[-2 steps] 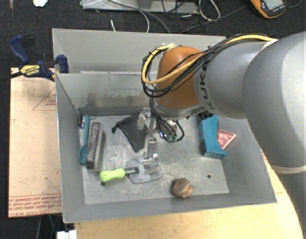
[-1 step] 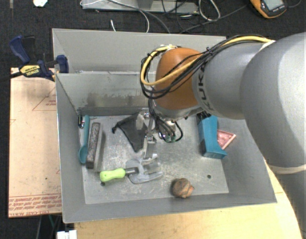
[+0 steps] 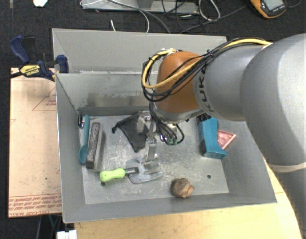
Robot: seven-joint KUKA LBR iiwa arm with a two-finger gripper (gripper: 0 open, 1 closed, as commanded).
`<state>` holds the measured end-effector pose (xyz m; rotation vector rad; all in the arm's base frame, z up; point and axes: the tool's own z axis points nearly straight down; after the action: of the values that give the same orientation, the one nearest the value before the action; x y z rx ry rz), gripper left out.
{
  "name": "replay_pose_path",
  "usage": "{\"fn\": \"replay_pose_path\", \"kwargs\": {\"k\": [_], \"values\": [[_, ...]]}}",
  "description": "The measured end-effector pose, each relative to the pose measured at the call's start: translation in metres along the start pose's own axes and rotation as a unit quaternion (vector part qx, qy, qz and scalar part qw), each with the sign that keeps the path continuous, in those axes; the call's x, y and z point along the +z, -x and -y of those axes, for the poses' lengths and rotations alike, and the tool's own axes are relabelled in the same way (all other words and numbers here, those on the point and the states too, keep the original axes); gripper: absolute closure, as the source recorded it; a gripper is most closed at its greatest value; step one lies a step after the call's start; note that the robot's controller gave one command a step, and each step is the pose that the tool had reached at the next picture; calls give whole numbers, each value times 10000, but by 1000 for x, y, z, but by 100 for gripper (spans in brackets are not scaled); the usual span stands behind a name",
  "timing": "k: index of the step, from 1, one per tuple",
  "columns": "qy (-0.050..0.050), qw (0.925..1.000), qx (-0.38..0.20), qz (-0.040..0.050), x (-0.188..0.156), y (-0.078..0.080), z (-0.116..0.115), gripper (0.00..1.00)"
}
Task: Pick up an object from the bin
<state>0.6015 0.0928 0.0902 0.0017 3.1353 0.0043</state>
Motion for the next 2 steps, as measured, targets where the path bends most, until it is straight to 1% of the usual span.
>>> {"fn": "replay_pose_path", "kwargs": {"k": [1, 2], "values": [[6, 9981, 617, 28, -54, 19, 23, 100], [5, 9981, 614, 28, -54, 19, 23, 0]]}}
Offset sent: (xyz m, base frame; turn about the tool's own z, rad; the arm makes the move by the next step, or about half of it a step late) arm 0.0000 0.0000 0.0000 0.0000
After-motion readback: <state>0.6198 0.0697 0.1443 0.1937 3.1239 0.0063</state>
